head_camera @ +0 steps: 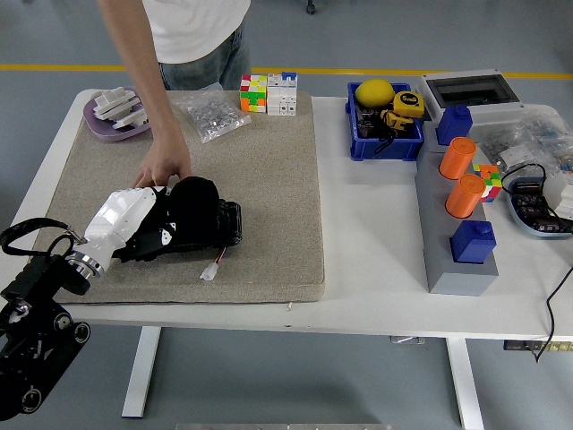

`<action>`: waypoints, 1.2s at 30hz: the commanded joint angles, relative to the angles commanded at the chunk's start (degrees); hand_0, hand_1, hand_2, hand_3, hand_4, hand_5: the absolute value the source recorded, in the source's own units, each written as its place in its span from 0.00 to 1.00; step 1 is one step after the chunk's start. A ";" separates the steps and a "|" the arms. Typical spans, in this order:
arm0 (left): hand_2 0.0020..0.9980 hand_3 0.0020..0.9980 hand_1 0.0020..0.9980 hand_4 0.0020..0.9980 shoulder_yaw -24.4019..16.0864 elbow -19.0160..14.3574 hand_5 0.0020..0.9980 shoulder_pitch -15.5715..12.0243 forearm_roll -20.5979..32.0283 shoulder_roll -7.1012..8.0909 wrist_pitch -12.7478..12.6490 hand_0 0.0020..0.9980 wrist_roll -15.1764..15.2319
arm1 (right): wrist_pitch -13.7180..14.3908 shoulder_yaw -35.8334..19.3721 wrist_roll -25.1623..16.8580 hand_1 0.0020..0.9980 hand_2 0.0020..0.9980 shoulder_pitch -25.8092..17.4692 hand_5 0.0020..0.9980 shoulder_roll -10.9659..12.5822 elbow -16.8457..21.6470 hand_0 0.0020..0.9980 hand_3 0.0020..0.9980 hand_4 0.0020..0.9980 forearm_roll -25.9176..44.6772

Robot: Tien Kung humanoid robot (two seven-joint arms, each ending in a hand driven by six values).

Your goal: Pick the rag up,wipe the panel,place it on the desk

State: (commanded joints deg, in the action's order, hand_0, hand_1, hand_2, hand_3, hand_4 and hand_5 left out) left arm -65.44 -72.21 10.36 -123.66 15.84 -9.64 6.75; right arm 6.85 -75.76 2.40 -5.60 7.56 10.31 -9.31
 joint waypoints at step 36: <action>0.55 0.43 0.21 0.06 3.83 -0.88 0.00 -0.87 0.17 -0.82 -0.15 0.28 -0.38 | 0.16 -0.65 0.06 0.61 0.65 -0.05 0.48 0.13 0.00 0.53 0.58 1.00 -0.62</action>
State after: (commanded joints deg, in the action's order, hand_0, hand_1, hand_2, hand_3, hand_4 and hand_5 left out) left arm -61.61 -73.09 9.49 -123.49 15.02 -9.79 6.37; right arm 7.01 -76.41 2.46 -5.66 7.69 10.31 -9.93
